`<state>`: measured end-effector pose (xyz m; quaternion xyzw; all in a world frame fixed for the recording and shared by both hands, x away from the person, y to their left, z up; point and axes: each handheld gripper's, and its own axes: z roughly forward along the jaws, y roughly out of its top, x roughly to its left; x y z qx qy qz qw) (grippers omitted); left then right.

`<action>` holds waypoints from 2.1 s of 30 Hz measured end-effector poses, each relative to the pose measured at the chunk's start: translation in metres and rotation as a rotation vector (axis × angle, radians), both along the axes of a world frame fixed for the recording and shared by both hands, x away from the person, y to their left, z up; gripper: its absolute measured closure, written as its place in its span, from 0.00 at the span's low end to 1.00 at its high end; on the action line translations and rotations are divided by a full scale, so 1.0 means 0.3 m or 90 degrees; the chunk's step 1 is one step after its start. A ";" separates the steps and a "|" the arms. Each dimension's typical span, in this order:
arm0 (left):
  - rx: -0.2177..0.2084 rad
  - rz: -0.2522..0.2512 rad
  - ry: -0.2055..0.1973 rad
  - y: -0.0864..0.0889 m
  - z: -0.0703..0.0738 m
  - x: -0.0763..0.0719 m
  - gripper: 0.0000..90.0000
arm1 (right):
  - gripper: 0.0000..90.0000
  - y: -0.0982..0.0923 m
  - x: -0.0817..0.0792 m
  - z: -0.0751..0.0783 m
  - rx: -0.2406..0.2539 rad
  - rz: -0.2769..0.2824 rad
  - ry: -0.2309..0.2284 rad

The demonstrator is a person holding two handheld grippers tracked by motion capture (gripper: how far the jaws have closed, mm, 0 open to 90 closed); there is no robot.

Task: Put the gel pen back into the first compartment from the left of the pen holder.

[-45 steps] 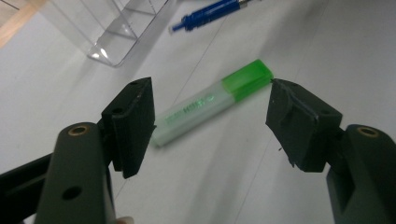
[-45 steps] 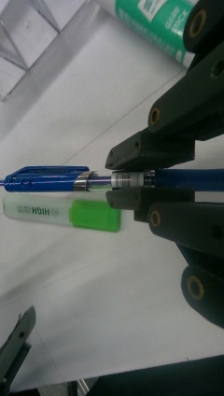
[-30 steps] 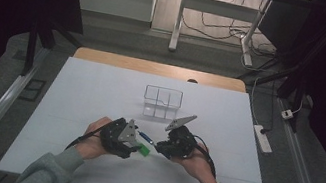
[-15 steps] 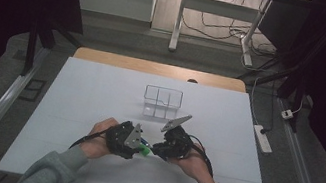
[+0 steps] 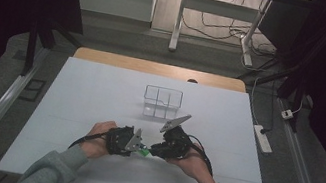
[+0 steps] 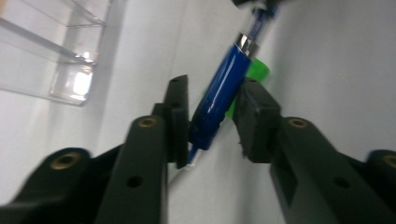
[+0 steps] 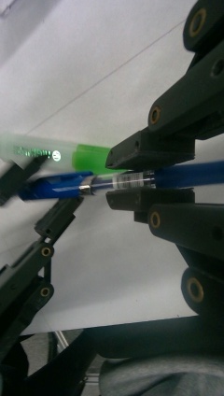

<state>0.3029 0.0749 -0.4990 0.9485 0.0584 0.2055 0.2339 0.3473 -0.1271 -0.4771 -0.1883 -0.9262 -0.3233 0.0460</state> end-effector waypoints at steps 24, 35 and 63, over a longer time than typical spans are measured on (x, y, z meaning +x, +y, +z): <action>-0.142 0.073 0.062 0.110 0.009 0.056 0.88 | 0.53 -0.118 0.025 0.071 0.106 -0.184 -0.144; -0.196 0.122 0.066 0.175 0.021 0.067 0.88 | 0.46 -0.155 0.027 0.073 0.142 -0.234 -0.171; -0.279 0.126 0.072 0.159 0.024 0.060 0.88 | 0.42 -0.099 0.004 0.041 0.214 -0.221 -0.162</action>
